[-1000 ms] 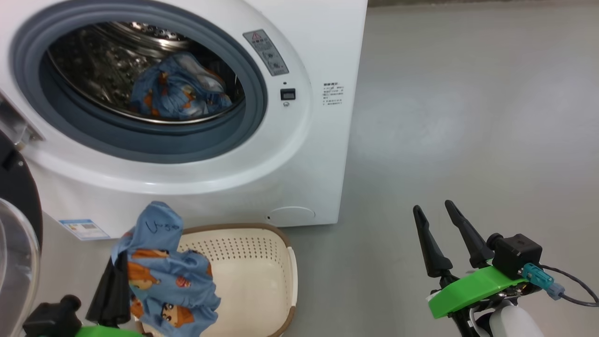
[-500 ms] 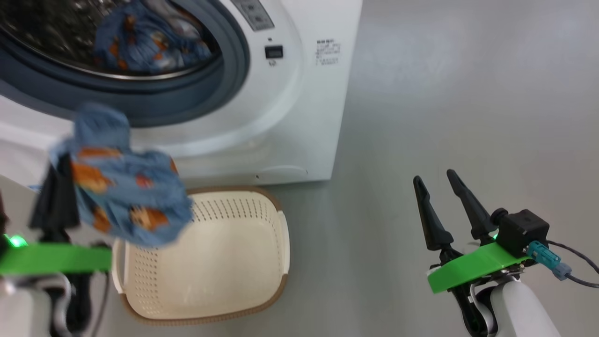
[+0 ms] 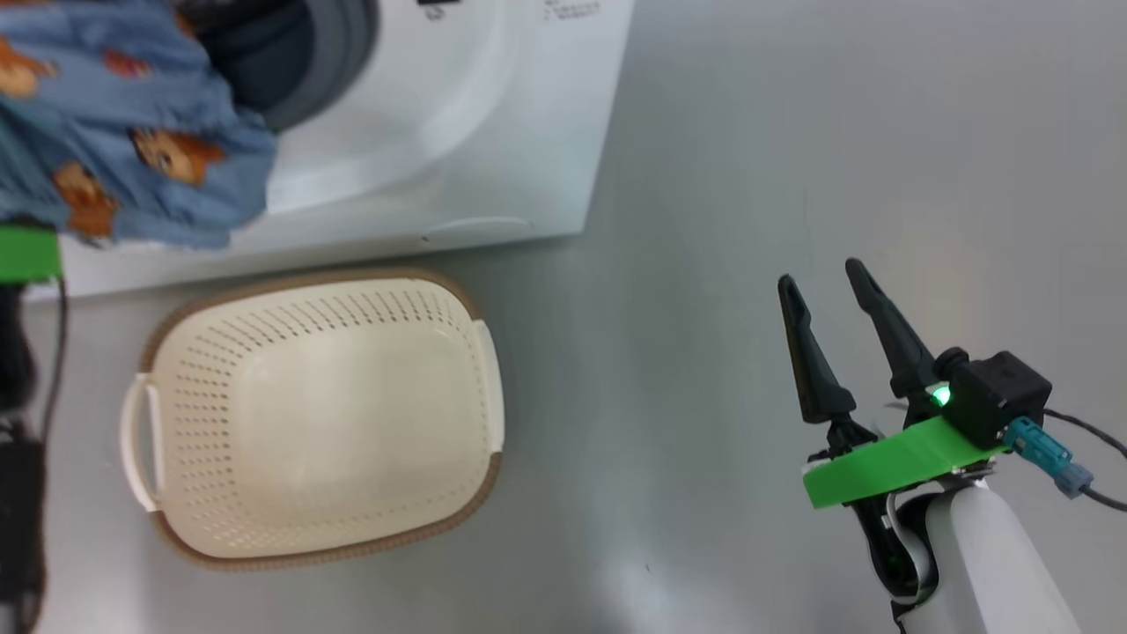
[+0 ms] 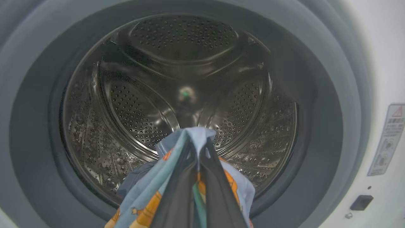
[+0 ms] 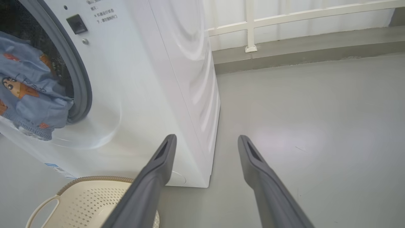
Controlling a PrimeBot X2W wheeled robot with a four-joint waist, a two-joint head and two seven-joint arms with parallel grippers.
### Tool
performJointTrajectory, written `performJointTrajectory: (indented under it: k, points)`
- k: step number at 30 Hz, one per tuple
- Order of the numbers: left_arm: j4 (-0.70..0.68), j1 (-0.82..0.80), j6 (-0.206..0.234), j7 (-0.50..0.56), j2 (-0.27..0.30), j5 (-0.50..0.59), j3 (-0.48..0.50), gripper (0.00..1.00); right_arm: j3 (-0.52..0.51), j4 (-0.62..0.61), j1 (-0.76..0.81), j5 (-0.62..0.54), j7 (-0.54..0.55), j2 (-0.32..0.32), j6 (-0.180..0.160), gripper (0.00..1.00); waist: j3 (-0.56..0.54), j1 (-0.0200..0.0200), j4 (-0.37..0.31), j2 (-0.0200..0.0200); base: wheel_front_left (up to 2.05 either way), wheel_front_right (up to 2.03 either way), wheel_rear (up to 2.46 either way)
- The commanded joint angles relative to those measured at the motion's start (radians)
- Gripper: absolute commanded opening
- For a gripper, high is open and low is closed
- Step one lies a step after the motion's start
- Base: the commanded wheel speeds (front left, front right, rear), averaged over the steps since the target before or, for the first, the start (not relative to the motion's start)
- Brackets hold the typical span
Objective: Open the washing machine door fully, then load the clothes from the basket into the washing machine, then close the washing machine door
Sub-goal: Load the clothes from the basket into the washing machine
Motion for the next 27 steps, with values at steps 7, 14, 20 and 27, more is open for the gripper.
performJointTrajectory:
  k: [7, 14, 20, 27]
  points:
    - [0.107, -0.2, -0.003, -0.006, 0.134, -0.05, -0.031, 0.0, 0.031, -0.04, -0.023, 0.01, -0.018, 0.005, 0.002, 1.0, 0.157, 0.0, -0.085, -0.0001, 0.0, 0.0, 0.0]
    - [0.275, -0.422, -0.003, -0.006, 0.223, -0.067, -0.1, 0.0, 0.059, -0.055, -0.042, 0.031, -0.022, 0.005, 0.002, 1.0, 0.247, 0.0, -0.131, -0.0001, 0.0, 0.0, 0.0]
    - [0.362, -0.578, -0.003, -0.006, 0.31, -0.052, -0.177, 0.0, 0.079, -0.081, -0.049, 0.063, -0.022, 0.005, 0.002, 1.0, 0.311, 0.0, -0.178, -0.0001, 0.0, 0.0, 0.0]
    - [0.456, -0.757, -0.003, -0.006, 0.386, -0.076, -0.283, 0.0, 0.108, -0.106, -0.054, 0.11, -0.022, 0.005, 0.002, 1.0, 0.384, 0.0, -0.234, -0.0001, 0.0, 0.0, 0.0]
